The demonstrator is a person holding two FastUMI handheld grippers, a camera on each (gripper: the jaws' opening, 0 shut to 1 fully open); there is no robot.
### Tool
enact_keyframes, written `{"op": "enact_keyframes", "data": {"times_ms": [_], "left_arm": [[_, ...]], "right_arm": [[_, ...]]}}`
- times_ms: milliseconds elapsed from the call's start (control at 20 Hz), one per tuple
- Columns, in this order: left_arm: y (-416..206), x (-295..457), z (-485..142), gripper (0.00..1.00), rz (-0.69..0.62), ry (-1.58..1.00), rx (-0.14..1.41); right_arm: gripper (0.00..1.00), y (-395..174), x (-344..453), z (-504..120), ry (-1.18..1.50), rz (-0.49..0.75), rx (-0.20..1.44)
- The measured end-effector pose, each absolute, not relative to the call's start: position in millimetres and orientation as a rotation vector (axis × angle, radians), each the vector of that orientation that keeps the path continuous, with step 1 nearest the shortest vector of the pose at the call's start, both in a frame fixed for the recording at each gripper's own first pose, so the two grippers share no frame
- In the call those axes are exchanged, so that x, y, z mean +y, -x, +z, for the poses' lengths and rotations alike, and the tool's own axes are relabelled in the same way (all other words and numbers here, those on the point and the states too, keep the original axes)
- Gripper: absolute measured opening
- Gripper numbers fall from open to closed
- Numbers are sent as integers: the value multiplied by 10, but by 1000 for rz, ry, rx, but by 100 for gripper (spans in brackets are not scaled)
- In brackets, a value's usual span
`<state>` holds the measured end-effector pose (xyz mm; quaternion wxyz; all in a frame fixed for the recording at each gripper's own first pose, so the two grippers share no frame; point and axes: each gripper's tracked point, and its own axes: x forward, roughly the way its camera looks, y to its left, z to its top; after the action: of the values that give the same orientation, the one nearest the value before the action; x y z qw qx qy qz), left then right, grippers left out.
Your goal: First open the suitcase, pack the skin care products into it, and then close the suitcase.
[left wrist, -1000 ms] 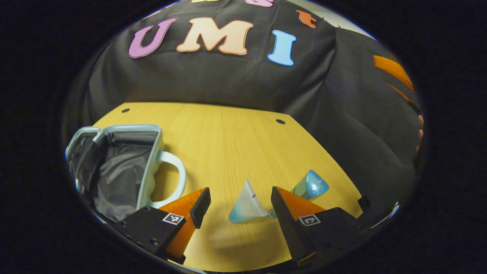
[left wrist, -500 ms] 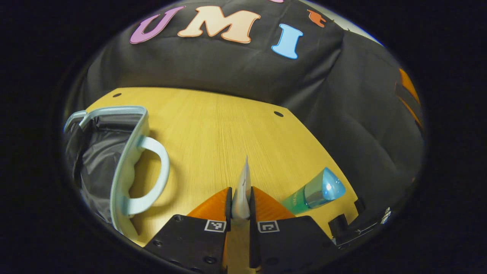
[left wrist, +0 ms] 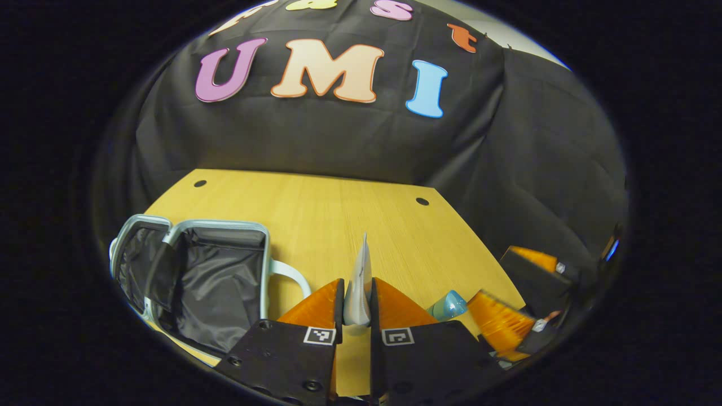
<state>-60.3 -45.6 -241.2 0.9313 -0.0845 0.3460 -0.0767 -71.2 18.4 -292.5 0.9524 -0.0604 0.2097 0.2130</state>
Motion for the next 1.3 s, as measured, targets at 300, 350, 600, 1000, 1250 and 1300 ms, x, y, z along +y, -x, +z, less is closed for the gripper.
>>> {"op": "enact_keyframes", "data": {"times_ms": [300,350,600,1000,1250,1300], "left_arm": [[709,-63,-2015,15,-66,157,664],[736,17,-1992,15,-48,150,663],[889,446,-1997,15,23,135,688],[1128,1323,-2426,15,118,113,881],[1249,1600,-2973,16,105,63,1069],[1272,1627,-3079,15,100,58,1104]], "right_arm": [[99,865,145,-3728,113,420,579],[98,886,168,-3833,113,424,597],[73,949,317,-4053,131,467,626],[49,957,711,-3688,74,501,695],[49,916,1230,-3251,-12,573,735],[49,935,1352,-3157,-32,601,747]]}}
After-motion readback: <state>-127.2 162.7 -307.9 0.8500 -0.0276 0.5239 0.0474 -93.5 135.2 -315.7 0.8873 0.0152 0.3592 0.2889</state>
